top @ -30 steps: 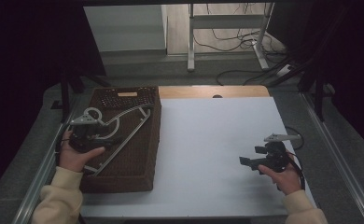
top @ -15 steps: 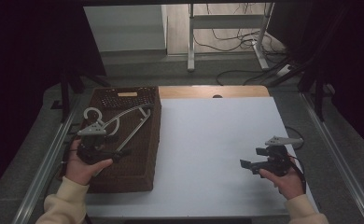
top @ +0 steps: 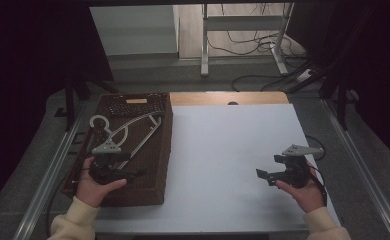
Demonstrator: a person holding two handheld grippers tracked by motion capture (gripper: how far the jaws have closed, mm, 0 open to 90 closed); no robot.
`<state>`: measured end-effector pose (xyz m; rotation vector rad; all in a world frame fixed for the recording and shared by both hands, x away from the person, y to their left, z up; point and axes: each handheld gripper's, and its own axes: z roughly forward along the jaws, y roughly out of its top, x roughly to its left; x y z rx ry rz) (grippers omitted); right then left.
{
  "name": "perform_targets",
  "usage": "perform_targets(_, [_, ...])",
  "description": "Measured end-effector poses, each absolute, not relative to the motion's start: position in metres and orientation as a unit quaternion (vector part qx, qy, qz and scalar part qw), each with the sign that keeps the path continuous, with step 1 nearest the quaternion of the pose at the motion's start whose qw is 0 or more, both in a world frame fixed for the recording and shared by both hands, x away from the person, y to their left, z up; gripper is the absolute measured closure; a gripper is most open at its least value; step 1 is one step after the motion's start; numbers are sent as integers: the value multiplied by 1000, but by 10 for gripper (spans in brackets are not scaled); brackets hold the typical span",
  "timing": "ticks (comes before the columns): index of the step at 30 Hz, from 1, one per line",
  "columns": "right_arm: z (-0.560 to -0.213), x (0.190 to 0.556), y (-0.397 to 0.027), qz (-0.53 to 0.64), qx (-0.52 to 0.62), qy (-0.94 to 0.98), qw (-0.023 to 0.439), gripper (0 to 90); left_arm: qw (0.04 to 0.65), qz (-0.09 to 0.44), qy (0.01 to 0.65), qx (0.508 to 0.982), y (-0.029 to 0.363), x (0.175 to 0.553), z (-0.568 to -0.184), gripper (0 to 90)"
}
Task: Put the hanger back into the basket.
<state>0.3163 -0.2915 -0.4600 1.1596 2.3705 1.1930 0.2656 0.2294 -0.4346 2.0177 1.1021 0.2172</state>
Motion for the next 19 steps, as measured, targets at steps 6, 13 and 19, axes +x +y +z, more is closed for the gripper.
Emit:
perform_targets(6, [-461, 314, -294, 404, 401, 812, 126, 78, 406, 84, 432, 801, 227, 268, -435, 165])
perform_targets(13, [-461, 313, -295, 397, 398, 816, 131, 78, 405, 84, 431, 802, 227, 270, -436, 161])
perform_targets(19, [-463, 312, -297, 392, 400, 817, 136, 78, 410, 79, 428, 802, 225, 271, -434, 162])
